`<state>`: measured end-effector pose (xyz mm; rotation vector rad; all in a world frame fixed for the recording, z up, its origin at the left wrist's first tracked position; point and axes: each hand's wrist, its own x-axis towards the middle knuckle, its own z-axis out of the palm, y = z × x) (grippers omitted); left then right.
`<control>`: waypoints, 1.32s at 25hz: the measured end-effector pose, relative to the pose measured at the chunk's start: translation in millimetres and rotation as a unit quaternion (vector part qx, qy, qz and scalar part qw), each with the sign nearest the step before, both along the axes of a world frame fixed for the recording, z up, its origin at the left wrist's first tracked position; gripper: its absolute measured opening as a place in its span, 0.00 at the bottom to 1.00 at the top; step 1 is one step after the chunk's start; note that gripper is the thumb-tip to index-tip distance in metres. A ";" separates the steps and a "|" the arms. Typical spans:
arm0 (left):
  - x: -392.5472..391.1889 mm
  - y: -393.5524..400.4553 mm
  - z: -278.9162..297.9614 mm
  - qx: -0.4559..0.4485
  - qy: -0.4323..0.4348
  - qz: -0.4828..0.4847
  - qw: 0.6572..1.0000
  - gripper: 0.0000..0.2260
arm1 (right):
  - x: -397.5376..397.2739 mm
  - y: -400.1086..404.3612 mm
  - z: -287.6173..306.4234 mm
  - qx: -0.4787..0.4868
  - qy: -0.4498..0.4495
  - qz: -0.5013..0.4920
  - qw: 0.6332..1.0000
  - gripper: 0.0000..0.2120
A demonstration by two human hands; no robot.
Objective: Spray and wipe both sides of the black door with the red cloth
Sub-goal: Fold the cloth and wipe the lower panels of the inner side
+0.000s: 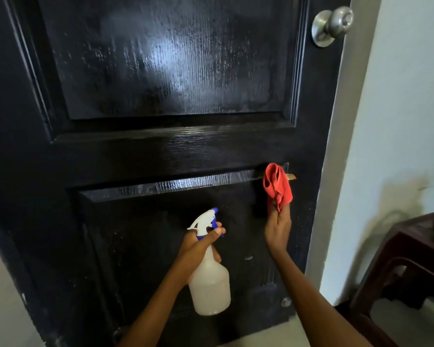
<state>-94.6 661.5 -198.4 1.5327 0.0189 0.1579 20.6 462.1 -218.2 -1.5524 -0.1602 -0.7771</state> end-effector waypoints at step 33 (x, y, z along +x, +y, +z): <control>-30.8 27.7 -27.7 0.094 -0.196 0.302 0.928 0.05 | 11.9 139.9 -28.5 -0.312 -0.216 -0.112 0.918 0.26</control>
